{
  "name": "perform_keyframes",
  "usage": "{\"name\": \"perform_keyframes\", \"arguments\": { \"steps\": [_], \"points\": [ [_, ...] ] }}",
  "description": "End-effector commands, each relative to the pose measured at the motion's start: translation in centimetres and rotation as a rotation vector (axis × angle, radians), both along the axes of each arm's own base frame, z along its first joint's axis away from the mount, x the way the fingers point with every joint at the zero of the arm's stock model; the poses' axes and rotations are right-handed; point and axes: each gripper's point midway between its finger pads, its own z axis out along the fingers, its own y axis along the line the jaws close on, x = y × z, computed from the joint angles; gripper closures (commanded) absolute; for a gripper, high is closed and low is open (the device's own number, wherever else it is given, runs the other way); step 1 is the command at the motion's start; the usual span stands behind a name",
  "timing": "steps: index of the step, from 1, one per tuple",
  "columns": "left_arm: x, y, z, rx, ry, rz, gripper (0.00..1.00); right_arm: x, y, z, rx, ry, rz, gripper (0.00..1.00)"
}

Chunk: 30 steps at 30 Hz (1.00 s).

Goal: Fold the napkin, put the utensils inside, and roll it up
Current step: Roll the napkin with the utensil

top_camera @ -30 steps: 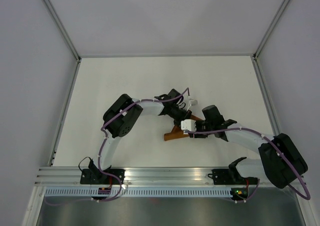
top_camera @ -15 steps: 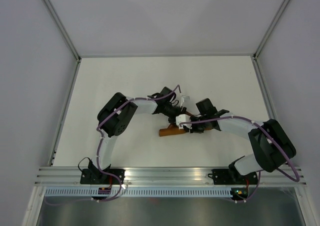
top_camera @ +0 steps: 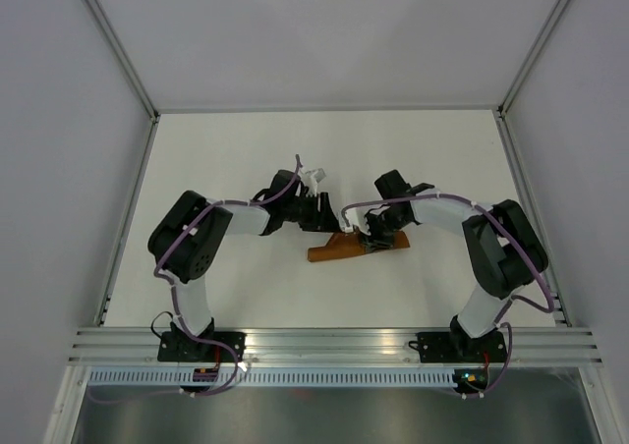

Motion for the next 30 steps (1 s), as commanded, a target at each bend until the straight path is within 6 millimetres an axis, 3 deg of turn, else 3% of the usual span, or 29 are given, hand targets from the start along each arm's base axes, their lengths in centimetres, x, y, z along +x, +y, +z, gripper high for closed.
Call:
{"name": "perform_keyframes", "arguments": {
  "steps": [1,2,5,7,12,19,20,28,30],
  "points": [
    [3.6,2.0,4.0,-0.064,-0.194,0.226,0.45,-4.6,-2.6,-2.2,-0.092,0.283,0.053,0.91],
    [3.9,2.5,5.5,-0.077,-0.249,0.257,0.43,-4.7,-2.9,-2.6,-0.097,0.324,0.048,0.91],
    [4.1,4.7,6.6,-0.107,-0.384,0.376,0.38,-4.6,-2.8,-2.4,-0.092,0.398,0.064,0.91],
    [4.2,6.0,8.4,-0.128,-0.486,0.441,0.36,-4.2,-2.8,-2.1,-0.089,0.429,0.062,0.91],
    [1.5,6.5,9.5,-0.058,-0.77,0.403,0.33,-3.7,-3.0,-2.9,-0.109,0.495,0.052,0.91],
    [-2.9,3.4,9.2,0.134,-1.093,0.172,0.28,-2.8,-3.0,-3.6,-0.131,0.526,0.026,0.91],
    [-4.0,2.2,9.0,0.137,-1.118,0.116,0.28,-2.8,-3.0,-3.6,-0.134,0.528,0.022,0.91],
    [-7.8,-2.7,5.8,0.259,-1.275,-0.209,0.26,-2.6,-3.0,-4.4,-0.147,0.542,0.008,0.91],
    [-8.6,-3.5,3.9,0.299,-1.282,-0.293,0.26,-2.7,-3.0,-4.5,-0.152,0.548,0.006,0.91]
  ]
}}
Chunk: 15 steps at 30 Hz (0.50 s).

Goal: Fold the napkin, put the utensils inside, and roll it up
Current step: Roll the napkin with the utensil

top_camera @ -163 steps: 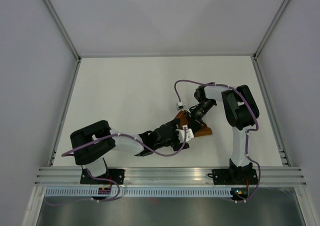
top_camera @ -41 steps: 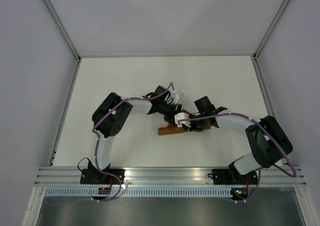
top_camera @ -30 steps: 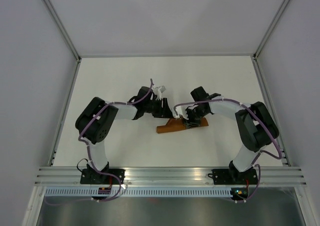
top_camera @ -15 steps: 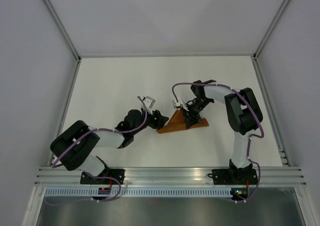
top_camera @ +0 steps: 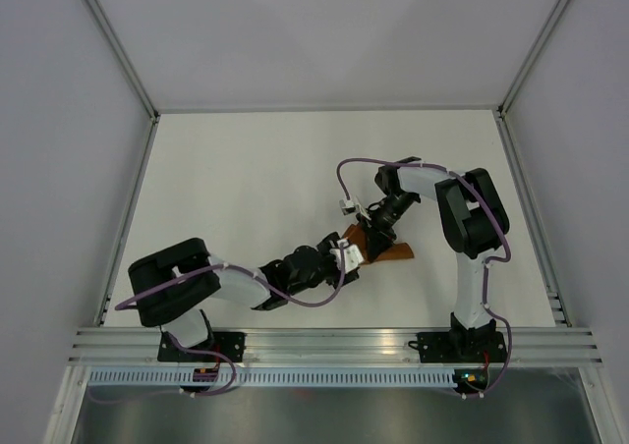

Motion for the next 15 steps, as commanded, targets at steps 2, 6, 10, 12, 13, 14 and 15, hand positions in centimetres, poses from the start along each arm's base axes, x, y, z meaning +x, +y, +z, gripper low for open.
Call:
{"name": "perform_keyframes", "arguments": {
  "steps": [2,6,10,12,13,14,15],
  "points": [
    [-0.6,-3.0,-1.3,0.162,-0.163,-0.103,0.26,-0.2,-2.5,-4.6,-0.134,-0.026,0.076,0.91],
    [-0.1,-3.6,-2.2,0.193,-0.188,-0.102,0.24,-0.1,-2.6,-4.7,-0.138,-0.024,0.069,0.91],
    [1.0,-3.3,-3.7,0.229,-0.191,-0.076,0.2,-0.1,-2.6,-4.8,-0.142,-0.02,0.068,0.91],
    [0.7,-3.2,-4.5,0.251,-0.167,-0.094,0.21,-0.1,-2.6,-4.9,-0.143,-0.022,0.067,0.91],
    [0.5,-3.4,-4.8,0.253,-0.159,-0.107,0.22,-0.1,-2.6,-4.9,-0.145,-0.021,0.065,0.91],
    [0.4,-3.3,-5.3,0.27,-0.153,-0.116,0.22,0.0,-2.6,-4.9,-0.146,-0.02,0.062,0.91],
    [0.4,-3.3,-5.6,0.281,-0.147,-0.118,0.26,0.0,-2.6,-4.9,-0.146,-0.019,0.063,0.91]
  ]
}}
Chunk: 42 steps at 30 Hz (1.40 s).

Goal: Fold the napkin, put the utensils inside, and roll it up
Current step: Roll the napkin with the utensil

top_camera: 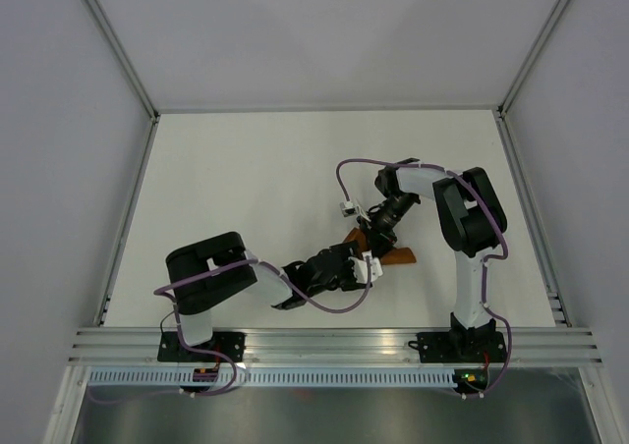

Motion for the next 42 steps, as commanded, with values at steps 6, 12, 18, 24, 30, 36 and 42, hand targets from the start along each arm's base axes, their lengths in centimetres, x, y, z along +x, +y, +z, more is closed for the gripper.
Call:
{"name": "perform_keyframes", "arguments": {
  "steps": [6,12,18,24,30,36,42],
  "points": [
    [-0.8,0.1,-3.5,0.138,0.051,-0.081,0.61,1.2,-2.3,-4.8,-0.113,-0.092,0.083,0.91],
    [-1.7,0.1,-4.6,0.159,0.145,-0.094,0.85,1.4,-2.1,-4.9,-0.117,-0.099,0.069,0.91],
    [-2.3,0.3,-6.0,0.147,0.323,-0.071,0.98,1.9,-1.8,-4.1,-0.111,-0.128,0.035,0.65],
    [-3.6,0.3,-7.2,0.117,0.522,-0.072,0.98,3.3,-1.2,-2.1,-0.085,-0.21,-0.035,0.52],
    [-4.0,0.5,-7.8,0.086,0.693,-0.073,0.98,6.8,-1.2,1.0,-0.057,-0.343,-0.196,0.45],
    [-2.9,2.2,-9.7,0.131,0.897,0.025,0.98,10.3,-2.8,3.3,-0.053,-0.443,-0.357,0.02],
    [-2.3,3.5,-10.2,0.12,1.048,0.107,0.98,12.3,-4.8,4.6,-0.03,-0.489,-0.493,0.02]
  ]
}}
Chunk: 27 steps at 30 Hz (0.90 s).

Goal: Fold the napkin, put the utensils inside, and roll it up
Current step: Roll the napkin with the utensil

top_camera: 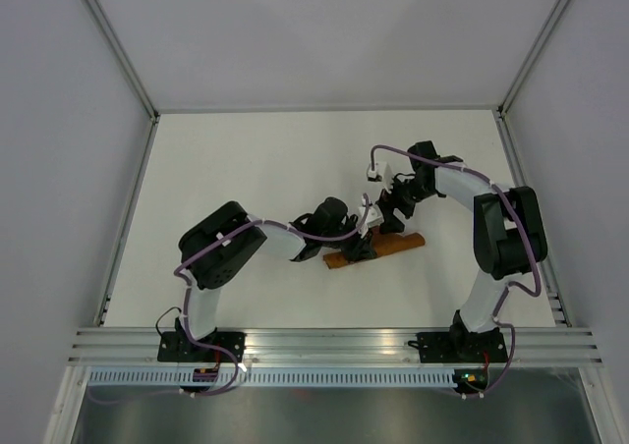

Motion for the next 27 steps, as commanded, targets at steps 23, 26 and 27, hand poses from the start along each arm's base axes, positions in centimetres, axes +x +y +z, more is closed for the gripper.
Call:
{"name": "perform_keyframes", "arguments": {
  "steps": [23,26,27],
  "points": [
    [-4.2,8.7,-9.9,0.473,0.702,0.103,0.98,-6.5,-1.0,2.1,-0.029,-0.48,0.159,0.1],
    [-4.1,8.7,-9.8,0.475,0.718,0.103,0.98,-7.1,0.5,1.7,-0.037,-0.51,0.205,0.11],
    [-4.3,8.8,-9.8,0.481,0.726,0.098,0.98,-7.0,0.4,1.3,-0.059,-0.516,0.206,0.12]
  ]
}}
